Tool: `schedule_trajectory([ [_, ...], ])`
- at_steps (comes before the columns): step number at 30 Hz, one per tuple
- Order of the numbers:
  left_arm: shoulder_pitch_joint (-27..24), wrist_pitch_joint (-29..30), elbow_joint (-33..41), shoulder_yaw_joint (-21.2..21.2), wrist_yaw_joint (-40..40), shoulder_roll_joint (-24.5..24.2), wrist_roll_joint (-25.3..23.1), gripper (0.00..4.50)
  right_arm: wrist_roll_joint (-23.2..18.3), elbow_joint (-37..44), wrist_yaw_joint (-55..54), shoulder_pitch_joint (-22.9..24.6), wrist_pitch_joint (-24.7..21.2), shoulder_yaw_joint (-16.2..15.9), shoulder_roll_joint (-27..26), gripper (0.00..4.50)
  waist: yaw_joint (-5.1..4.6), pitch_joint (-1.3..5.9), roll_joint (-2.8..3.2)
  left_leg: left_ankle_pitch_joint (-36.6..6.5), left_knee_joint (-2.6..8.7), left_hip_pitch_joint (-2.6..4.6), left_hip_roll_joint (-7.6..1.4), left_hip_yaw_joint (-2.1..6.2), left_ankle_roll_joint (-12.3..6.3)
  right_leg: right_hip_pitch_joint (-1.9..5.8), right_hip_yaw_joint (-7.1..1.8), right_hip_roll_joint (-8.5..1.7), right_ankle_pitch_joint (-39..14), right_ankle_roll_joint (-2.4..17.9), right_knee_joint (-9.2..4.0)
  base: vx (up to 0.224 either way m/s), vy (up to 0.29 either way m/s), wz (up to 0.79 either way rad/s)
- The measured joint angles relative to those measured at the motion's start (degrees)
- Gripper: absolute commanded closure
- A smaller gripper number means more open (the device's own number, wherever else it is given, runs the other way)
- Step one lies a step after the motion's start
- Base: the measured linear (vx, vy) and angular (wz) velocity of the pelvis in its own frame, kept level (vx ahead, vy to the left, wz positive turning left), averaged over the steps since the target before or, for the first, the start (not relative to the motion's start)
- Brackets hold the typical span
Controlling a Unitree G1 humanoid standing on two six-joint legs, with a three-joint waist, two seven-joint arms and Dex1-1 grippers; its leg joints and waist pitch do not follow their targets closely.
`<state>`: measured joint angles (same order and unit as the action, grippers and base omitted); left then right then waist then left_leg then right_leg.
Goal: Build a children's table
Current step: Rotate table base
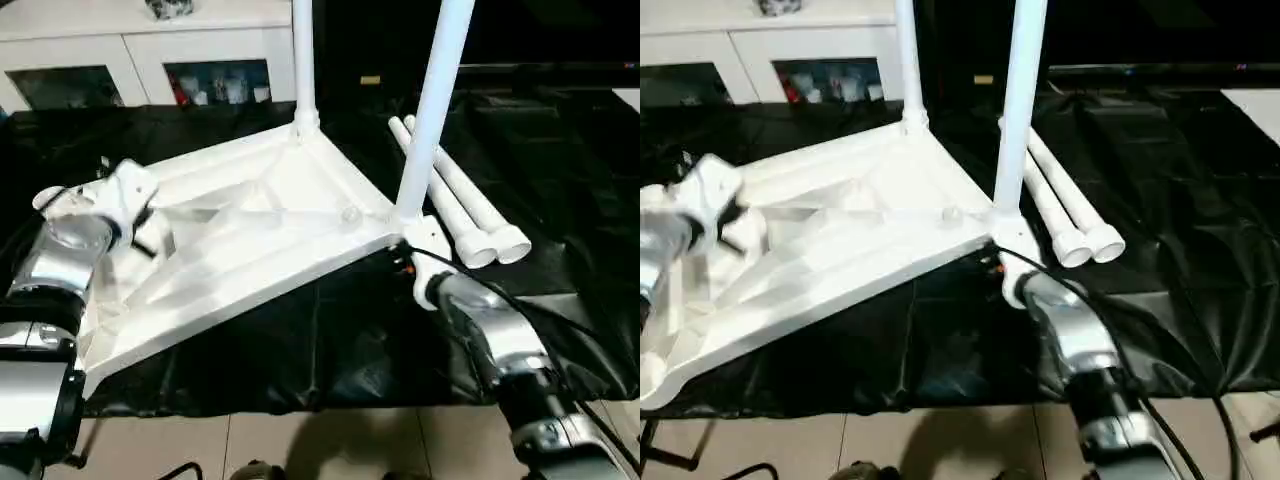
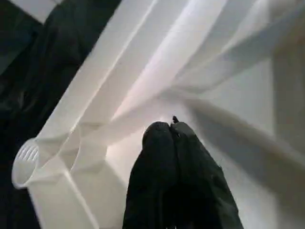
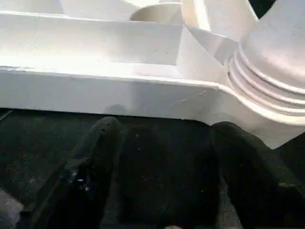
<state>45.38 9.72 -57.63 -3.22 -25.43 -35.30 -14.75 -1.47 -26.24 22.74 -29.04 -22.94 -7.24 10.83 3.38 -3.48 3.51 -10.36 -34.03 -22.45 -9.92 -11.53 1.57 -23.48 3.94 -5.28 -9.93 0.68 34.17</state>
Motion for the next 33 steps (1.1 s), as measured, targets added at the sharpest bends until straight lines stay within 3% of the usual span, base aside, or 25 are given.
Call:
schedule_trajectory([
  [3,-0.04,1.82,-0.19,-1.16,-3.44,0.13,0.06,4.5,0.04,-4.03,0.1,-2.62,0.96,0.02,-0.53,1.85,-0.06,0.0,0.02,0.03,0.0,0.03,-0.01,0.02,0.04,0.0,0.02,0.0,0.0,0.0,0.06,0.0,0.0,0.0],
  [12,-1.29,4.27,-0.39,-6.84,-20.08,-0.8,-1.22,4.5,-0.12,-21.59,0.28,-11.5,9.91,1.82,-3.25,2.61,-0.65,-0.01,0.04,0.12,-0.01,0.17,-0.05,0.04,0.19,0.0,0.02,0.0,0.06,0.09,0.26,0.0,0.0,0.0],
  [16,-4.57,6.97,7.65,-7.87,-33.09,-2.91,2.29,4.5,0.27,-29.32,0.45,-15.31,12.78,1.81,-4.67,2.89,-0.81,0.01,0.01,0.12,-0.01,0.2,-0.05,-0.02,0.18,-0.01,-0.02,0.0,0.05,0.1,0.27,0.0,0.0,0.0],
  [21,-8.82,13.04,18.24,-8.03,-42.74,-1.28,8.7,4.5,1.19,-34.61,1.01,-17.96,14.62,1.83,-7.68,3.2,-0.7,0.0,-0.06,0.14,-0.06,0.21,-0.06,-0.04,0.2,-0.03,-0.04,0.0,0.05,0.11,0.4,0.0,0.0,0.0],
  [25,-9.07,14.26,20.32,-7.99,-43.7,2.8,10.15,4.5,1.18,-36.06,3.69,-18.55,15.39,1.8,-10.07,3.59,-0.97,0.03,-0.62,0.2,-0.14,0.29,-0.1,-0.04,0.28,-0.11,-0.06,0.01,0.04,0.12,0.7,0.0,0.0,0.0],
  [28,-8.95,14.29,20.32,-7.82,-42.74,4.48,10.49,4.5,1.2,-37.63,4.56,-19.31,17.55,1.67,-10.75,3.99,-1.1,0.04,-0.66,0.28,-0.14,0.36,-0.1,-0.02,0.4,-0.1,-0.07,0.01,0.04,0.11,0.79,0.0,0.0,0.0],
  [33,-5.87,10.16,14.54,-6.61,-31.33,9.03,9.48,4.5,1.46,-39.44,2.69,-20.84,20.0,2.71,-10.66,4.44,-0.45,0.03,-0.76,0.32,-0.15,0.39,-0.09,0.02,0.46,-0.02,-0.06,0.01,0.06,0.15,0.83,0.0,0.0,0.0],
])
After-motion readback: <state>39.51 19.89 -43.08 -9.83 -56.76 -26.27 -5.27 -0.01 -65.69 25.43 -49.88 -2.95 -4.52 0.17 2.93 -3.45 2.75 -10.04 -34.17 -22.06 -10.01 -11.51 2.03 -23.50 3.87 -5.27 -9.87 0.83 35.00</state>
